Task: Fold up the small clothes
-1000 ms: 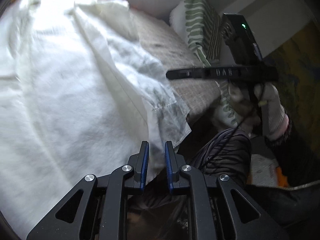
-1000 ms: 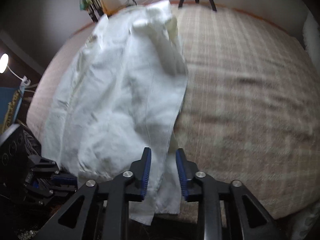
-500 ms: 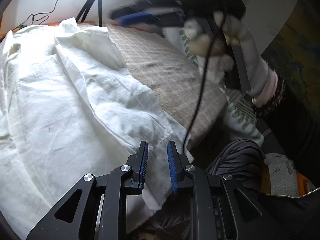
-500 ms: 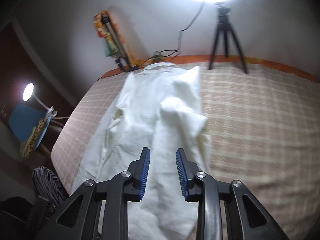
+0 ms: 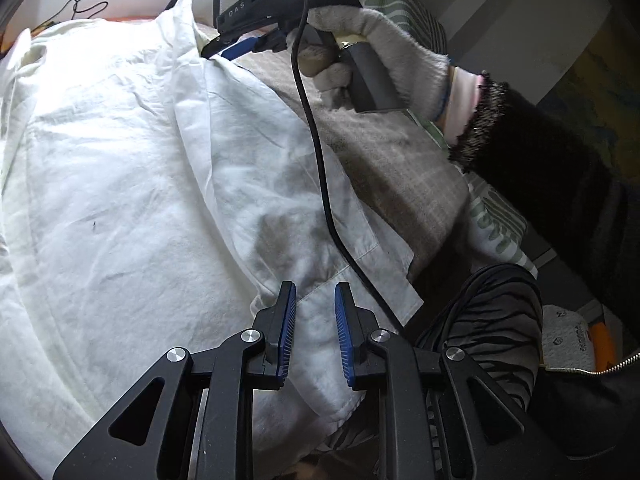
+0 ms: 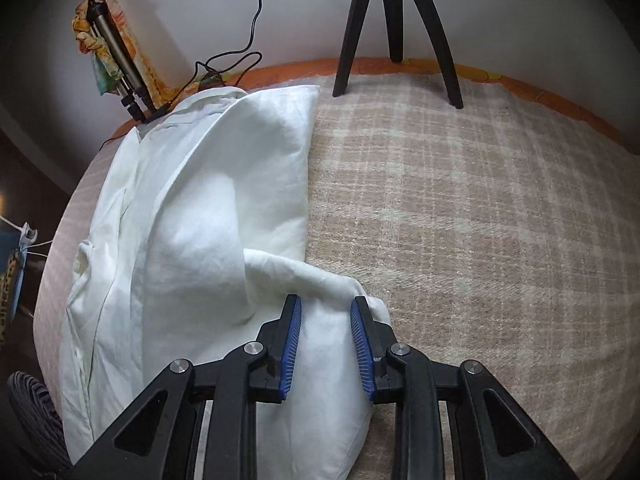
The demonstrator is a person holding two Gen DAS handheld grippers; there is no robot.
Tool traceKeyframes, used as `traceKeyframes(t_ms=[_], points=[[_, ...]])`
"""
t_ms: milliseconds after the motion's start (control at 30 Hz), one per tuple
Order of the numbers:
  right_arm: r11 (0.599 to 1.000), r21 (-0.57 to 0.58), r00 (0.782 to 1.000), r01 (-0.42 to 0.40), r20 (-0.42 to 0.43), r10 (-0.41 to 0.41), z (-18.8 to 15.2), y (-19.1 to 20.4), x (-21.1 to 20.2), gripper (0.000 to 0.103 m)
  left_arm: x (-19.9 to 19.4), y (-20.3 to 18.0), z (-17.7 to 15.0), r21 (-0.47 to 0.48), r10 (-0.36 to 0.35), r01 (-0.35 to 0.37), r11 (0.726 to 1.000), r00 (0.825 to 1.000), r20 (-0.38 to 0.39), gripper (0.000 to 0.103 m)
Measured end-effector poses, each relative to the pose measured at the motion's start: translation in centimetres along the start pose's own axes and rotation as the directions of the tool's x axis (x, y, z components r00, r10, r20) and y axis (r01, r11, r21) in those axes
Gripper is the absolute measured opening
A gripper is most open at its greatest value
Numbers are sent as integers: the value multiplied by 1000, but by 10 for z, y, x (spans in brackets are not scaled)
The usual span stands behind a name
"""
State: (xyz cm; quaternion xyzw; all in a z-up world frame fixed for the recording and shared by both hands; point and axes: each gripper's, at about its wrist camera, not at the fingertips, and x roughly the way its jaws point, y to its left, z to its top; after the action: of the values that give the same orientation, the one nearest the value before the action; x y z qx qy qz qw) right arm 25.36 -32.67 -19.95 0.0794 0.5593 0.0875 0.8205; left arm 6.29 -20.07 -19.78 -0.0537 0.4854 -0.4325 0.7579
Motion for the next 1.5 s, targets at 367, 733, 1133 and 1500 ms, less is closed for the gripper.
traceKeyframes(t_ms=[367, 733, 1133, 1500], points=[[995, -98, 991, 4, 131, 9, 9, 37, -37, 29, -4, -1, -8, -8, 11, -11, 1000, 1000, 2, 18], [945, -278, 985, 172, 34, -169, 49, 83, 59, 26, -2, -1, -11, -1, -4, 4, 1000, 1000, 21, 18], [995, -99, 994, 16, 112, -5, 0, 32, -71, 31, -14, -9, -8, -24, -15, 16, 1000, 999, 49, 18], [981, 114, 988, -155, 29, 152, -160, -12, -126, 35, -24, -28, 0, 15, 10, -12, 1000, 996, 87, 18]])
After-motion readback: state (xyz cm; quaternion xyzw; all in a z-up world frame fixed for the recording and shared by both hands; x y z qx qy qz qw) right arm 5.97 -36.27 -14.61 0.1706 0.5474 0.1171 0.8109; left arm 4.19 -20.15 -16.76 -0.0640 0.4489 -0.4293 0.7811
